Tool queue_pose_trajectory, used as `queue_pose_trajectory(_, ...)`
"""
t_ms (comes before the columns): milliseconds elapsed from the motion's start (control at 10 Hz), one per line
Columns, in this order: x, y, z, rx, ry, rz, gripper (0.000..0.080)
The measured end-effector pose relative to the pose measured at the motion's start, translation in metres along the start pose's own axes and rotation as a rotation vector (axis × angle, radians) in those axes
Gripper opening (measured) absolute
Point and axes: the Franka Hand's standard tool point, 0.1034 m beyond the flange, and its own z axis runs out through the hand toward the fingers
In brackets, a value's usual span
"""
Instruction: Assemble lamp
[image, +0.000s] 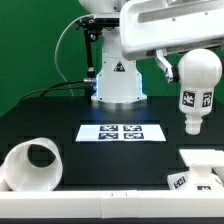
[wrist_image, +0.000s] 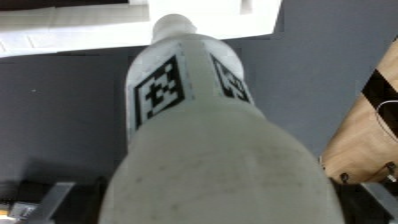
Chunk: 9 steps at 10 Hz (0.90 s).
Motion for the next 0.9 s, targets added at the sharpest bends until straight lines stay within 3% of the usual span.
queue_pose_trajectory(400,-0.020,-0.002,0.022,0.004,-0.012,0.002,0.0576)
queue_pose_trajectory(900,-0.030,-0.004,0.033,0.009,-0.027,0.003,0.0576)
